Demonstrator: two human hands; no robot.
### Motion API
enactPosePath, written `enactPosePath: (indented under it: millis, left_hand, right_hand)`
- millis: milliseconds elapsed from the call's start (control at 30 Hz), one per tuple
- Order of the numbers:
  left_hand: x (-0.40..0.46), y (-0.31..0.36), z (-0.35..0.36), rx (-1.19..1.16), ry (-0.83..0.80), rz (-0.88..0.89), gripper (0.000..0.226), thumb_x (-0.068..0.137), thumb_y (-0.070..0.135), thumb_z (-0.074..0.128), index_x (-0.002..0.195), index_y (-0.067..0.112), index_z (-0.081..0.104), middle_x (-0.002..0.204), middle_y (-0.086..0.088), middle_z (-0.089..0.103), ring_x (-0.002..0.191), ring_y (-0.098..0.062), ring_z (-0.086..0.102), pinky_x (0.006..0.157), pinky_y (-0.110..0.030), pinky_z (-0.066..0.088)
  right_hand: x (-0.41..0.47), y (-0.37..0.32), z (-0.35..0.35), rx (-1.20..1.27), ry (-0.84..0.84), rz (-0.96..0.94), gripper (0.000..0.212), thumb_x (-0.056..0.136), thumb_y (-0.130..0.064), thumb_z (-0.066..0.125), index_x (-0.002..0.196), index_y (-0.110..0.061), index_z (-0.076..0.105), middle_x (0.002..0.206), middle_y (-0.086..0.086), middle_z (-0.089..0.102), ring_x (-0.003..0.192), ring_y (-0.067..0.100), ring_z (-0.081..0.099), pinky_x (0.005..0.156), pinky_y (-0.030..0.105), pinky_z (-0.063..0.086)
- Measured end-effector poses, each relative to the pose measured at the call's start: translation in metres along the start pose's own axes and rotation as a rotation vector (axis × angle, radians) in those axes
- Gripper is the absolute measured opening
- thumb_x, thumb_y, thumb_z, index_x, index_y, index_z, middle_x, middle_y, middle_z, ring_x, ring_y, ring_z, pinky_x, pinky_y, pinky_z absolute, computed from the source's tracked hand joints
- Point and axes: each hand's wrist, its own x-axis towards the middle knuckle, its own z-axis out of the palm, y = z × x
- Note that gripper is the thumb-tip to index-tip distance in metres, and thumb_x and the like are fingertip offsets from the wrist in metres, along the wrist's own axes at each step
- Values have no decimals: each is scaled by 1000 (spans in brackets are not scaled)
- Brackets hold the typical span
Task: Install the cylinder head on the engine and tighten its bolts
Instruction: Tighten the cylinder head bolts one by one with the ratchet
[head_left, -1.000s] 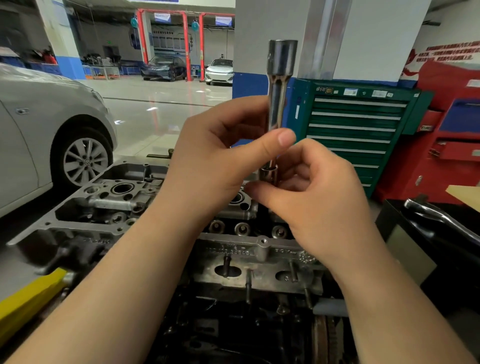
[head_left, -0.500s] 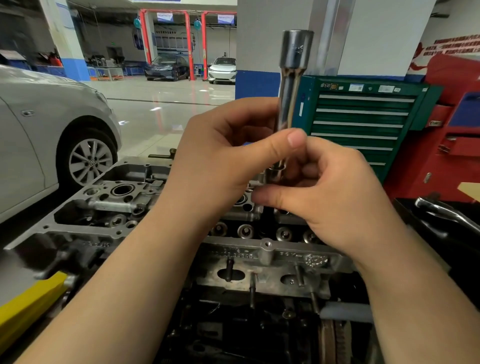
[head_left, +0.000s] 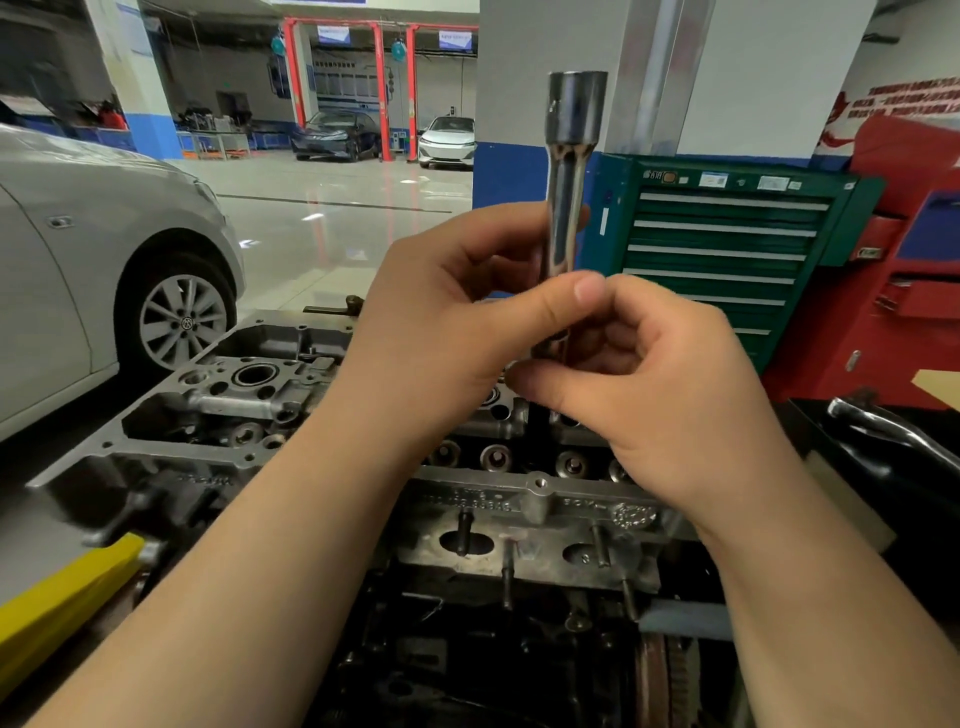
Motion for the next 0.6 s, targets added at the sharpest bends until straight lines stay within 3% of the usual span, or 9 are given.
enactPosePath:
  millis: [100,233,333,433,500,600]
  left_hand:
    - [2,-2,-1,-24,39,0,38,87,1,80,122,12,73,82,0,77,79,-13,75,78,-26,59]
    - [0,-4,-2,-46,1,21,38,95,-1,70,131,7,68,102,-10,81,98,-21,78,89,-32,60]
    - [-1,0,1,-49,-33,31,38,95,5,71,132,11,66,110,-8,79,107,-19,75,95,-35,59]
    - [0,3,3,-26,-25,37,44,88,3,78,129,13,67,104,-7,73,94,-17,72,85,-36,60]
    - [0,1,3,-28,9,37,44,85,-1,80,125,15,69,93,-4,75,85,-16,71,80,-36,62]
    - [0,-1,1,-38,35,21,44,89,-3,76,130,12,68,95,-5,81,84,-19,77,79,-33,62]
  right_hand:
    - [0,3,-1,77,-44,12,40,76,-49,82,111,-29,74,100,-7,79,93,13,77,82,42,62]
    - [-1,4,-7,284,-203,38,26,95,-18,68,119,-21,75,110,-1,80,105,16,76,86,29,58]
    - [0,5,-6,177,-106,36,30,80,-29,83,109,-24,77,100,-3,80,95,16,77,87,40,61]
    - [0,3,-1,70,-24,30,45,68,-46,87,106,-24,74,97,-4,79,90,17,77,85,49,62]
    - [0,3,-2,120,-66,19,42,75,-45,84,111,-26,75,103,-6,79,98,14,77,90,46,61]
    - [-1,3,-6,249,-196,12,29,93,-24,72,122,-22,74,115,-4,78,112,15,73,100,43,55]
